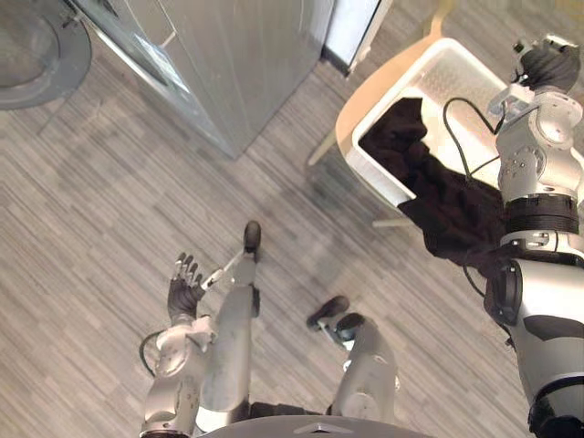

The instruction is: Pick up the laundry basket with both hands and put the clothes into the washing machine.

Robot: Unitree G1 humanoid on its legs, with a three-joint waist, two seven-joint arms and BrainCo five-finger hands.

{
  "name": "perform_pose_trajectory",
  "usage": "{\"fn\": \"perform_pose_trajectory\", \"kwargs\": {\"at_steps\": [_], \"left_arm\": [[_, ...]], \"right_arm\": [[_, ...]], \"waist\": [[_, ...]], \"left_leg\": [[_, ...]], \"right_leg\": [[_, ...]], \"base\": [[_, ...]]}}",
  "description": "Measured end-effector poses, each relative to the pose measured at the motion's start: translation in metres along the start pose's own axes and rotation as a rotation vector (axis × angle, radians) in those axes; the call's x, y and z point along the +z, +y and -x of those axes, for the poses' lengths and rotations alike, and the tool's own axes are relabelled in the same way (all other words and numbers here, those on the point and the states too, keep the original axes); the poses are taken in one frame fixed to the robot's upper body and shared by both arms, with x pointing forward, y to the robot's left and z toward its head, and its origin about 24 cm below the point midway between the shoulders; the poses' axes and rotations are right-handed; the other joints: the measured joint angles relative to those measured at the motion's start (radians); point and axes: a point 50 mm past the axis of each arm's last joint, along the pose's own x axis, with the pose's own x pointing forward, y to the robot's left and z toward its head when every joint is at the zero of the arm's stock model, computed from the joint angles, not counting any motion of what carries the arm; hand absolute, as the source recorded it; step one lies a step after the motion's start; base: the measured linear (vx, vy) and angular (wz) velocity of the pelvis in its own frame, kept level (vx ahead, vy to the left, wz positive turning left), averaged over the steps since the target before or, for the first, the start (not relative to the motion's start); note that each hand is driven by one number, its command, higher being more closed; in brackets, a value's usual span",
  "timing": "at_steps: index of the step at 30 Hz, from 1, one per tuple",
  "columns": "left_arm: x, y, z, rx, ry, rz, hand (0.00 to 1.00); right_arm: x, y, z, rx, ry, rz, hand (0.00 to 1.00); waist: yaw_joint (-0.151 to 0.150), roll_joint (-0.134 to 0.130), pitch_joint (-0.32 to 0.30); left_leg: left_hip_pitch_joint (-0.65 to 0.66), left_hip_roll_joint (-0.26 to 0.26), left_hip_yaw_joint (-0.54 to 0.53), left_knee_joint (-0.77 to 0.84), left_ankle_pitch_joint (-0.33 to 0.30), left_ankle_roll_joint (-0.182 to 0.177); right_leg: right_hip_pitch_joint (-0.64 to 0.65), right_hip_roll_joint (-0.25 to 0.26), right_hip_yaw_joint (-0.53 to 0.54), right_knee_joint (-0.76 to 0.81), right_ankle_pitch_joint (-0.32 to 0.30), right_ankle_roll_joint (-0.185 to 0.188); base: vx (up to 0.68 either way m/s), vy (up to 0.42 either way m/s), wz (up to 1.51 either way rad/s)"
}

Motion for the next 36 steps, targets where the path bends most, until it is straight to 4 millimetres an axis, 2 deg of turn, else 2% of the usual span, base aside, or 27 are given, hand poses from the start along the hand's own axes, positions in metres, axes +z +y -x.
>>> {"fn": "perform_pose_trajectory", "kwargs": {"at_steps": [5, 6, 11, 12, 15, 16, 23, 25, 31, 36], "left_arm": [[-0.017, 0.002, 0.001, -0.007, 0.081, -0.018, 0.00], [-0.022, 0.003, 0.002, -0.011, 0.103, -0.026, 0.00], [-0.026, 0.005, 0.003, -0.029, 0.126, -0.046, 0.00], [-0.026, 0.008, 0.004, -0.029, 0.128, -0.062, 0.00], [-0.031, 0.016, 0.009, -0.034, 0.151, -0.091, 0.00], [-0.033, 0.017, 0.010, -0.044, 0.161, -0.105, 0.00], [-0.042, 0.022, 0.011, -0.082, 0.202, -0.194, 0.00], [-0.045, 0.025, 0.012, -0.082, 0.217, -0.210, 0.00], [-0.043, 0.031, 0.011, -0.082, 0.215, -0.247, 0.00], [-0.041, 0.032, 0.009, -0.075, 0.205, -0.248, 0.00]], "right_arm": [[0.022, -0.002, 0.002, -0.004, -0.098, -0.080, 1.00], [0.023, -0.005, 0.005, -0.011, -0.111, -0.085, 0.00], [0.008, -0.015, 0.010, -0.014, -0.082, -0.034, 0.00], [0.000, -0.015, 0.012, 0.004, -0.055, -0.001, 0.00], [-0.021, -0.008, 0.019, 0.120, 0.007, 0.204, 0.00], [-0.030, -0.009, 0.020, 0.180, 0.045, 0.342, 0.00], [-0.059, -0.032, 0.020, 0.317, 0.199, 0.802, 0.00], [-0.060, -0.041, 0.020, 0.366, 0.239, 0.925, 0.00], [-0.052, -0.049, 0.017, 0.452, 0.233, 1.194, 0.00], [-0.059, -0.059, 0.018, 0.452, 0.270, 1.275, 0.00]], "waist": [[-0.009, 0.000, -0.022], [-0.008, 0.001, -0.043], [-0.009, 0.001, -0.089], [-0.015, 0.000, -0.097], [-0.034, 0.004, -0.115], [-0.042, 0.007, -0.120], [-0.047, 0.007, -0.120], [-0.049, 0.007, -0.120], [-0.057, 0.009, -0.118], [-0.057, 0.018, -0.113]], "left_leg": [[0.061, -0.009, 0.000, 0.003, -0.016, 0.003], [0.068, -0.011, 0.000, 0.005, -0.020, 0.003], [0.118, -0.013, 0.027, -0.010, -0.026, 0.005], [0.129, -0.012, 0.036, -0.023, -0.023, 0.004], [0.145, -0.007, 0.051, -0.041, -0.016, -0.001], [0.149, -0.004, 0.052, -0.047, -0.011, 0.003], [0.170, 0.007, 0.055, -0.078, 0.005, 0.004], [0.172, 0.010, 0.056, -0.101, 0.013, 0.000], [0.172, 0.013, 0.062, -0.110, 0.013, -0.004], [0.156, 0.021, 0.066, -0.110, 0.013, -0.004]], "right_leg": [[0.076, -0.006, -0.010, -0.019, -0.001, 0.012], [0.089, -0.007, -0.014, -0.024, -0.002, 0.015], [0.114, -0.009, 0.005, -0.035, -0.005, 0.025], [0.112, -0.008, 0.016, -0.040, -0.003, 0.027], [0.107, 0.007, 0.036, -0.062, 0.011, 0.029], [0.107, 0.015, 0.043, -0.076, 0.022, 0.031], [0.113, 0.045, 0.065, -0.124, 0.046, 0.032], [0.104, 0.054, 0.069, -0.134, 0.053, 0.032], [0.089, 0.065, 0.085, -0.156, 0.064, 0.033], [0.072, 0.082, 0.089, -0.175, 0.076, 0.029]], "base": [[0.01, -0.067, 0.07], [0.02, -0.075, 0.07], [0.01, -0.086, -0.10], [0.00, -0.109, -0.23], [0.01, -0.093, -0.23], [0.04, -0.101, -0.18], [0.03, -0.100, -0.10], [0.01, -0.105, -0.09], [0.01, -0.074, -0.08], [0.02, -0.065, -0.09]]}}
